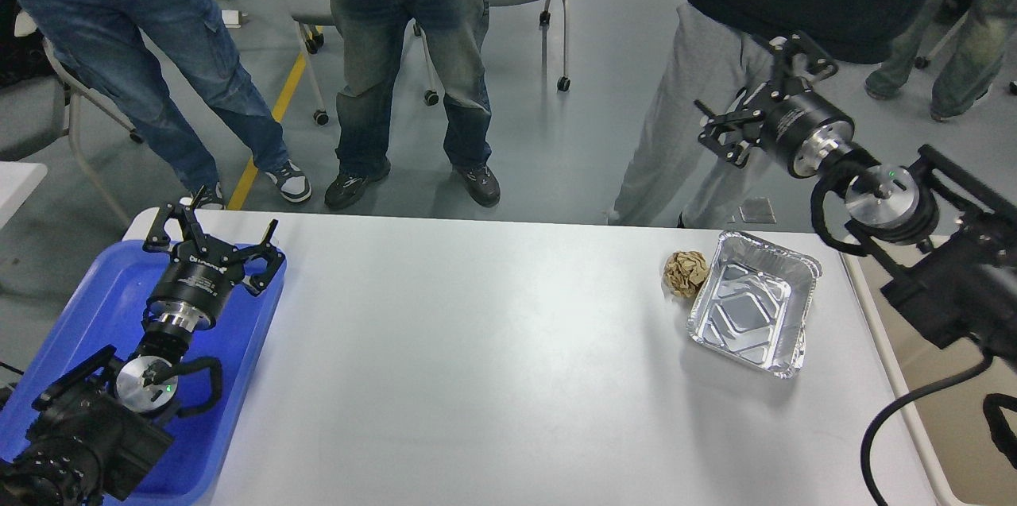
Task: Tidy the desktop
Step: 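Bring the empty right gripper back over the foil tray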
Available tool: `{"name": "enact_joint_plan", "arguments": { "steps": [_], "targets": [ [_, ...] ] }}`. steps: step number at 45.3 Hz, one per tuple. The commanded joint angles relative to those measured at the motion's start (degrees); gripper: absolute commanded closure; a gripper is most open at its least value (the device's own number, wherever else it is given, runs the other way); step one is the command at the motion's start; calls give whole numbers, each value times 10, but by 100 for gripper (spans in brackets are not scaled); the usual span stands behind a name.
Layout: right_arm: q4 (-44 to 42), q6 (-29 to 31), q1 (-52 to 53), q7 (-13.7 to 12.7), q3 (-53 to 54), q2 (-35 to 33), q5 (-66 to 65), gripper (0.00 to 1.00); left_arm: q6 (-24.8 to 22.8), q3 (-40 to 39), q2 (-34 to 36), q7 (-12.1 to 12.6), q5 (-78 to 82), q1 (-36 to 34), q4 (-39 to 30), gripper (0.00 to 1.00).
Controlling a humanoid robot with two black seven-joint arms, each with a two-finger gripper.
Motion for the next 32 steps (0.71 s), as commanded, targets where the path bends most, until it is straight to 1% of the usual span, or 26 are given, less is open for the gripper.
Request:
{"name": "enact_joint_plan", "arguments": {
  "steps": [1,6,10,17,24,32],
  "targets": [
    [-8,73,-22,1,13,102,0,0,0,0,0,0,0,0,0,0],
    [-10,88,-40,2,14,127,0,0,0,1,0,0,0,0,0,0],
    [-25,95,-62,15,13,139,-1,0,0,0,0,0,0,0,0,0],
    [-68,143,-84,23,13,144,-1,0,0,0,0,0,0,0,0,0],
    [-135,155,-87,25,13,144,-1,0,0,0,0,0,0,0,0,0],
    [-182,159,-88,29,14,144,-1,0,0,0,0,0,0,0,0,0]
  ]
}}
